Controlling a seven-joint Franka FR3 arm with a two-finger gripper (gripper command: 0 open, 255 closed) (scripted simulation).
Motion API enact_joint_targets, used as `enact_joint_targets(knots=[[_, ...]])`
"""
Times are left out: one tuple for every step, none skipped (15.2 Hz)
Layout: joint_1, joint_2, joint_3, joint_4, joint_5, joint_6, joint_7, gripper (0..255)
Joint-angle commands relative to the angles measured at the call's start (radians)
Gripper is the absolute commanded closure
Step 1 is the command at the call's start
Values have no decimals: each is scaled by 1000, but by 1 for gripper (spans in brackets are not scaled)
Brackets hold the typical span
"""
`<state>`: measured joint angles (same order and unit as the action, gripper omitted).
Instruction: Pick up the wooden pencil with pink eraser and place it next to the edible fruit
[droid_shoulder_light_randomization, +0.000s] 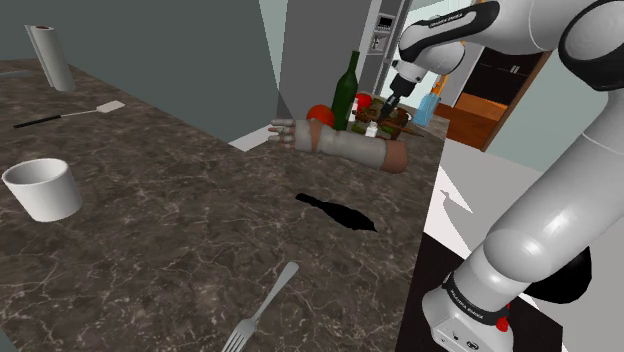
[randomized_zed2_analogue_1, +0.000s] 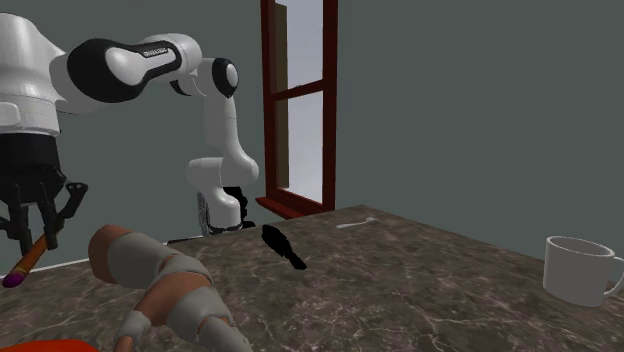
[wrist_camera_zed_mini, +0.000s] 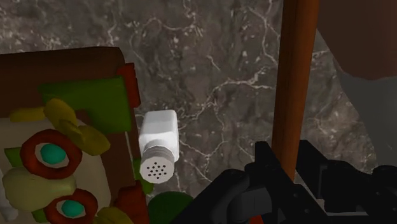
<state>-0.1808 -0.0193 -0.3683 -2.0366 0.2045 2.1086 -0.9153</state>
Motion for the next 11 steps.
enact_joint_targets(knots=[[0,8,0,-22,7,29,-8,255],[0,13,0,-30,11,41,-12,255],[0,18,0,-39,15,54,-17,255],[0,23,0,-47,19,66,-21,255],[0,28,0,-54,23,78,-26,255],[0,34,0,-62,28,91,-31,255],[0,40,0,-69,33,103,-35,255],[0,46,0,-76,38,115,-40,255],[0,52,1,-83,43,127,-45,255],[0,58,1,-90,48,139,-51,255],[0,65,1,-96,54,151,-56,255]])
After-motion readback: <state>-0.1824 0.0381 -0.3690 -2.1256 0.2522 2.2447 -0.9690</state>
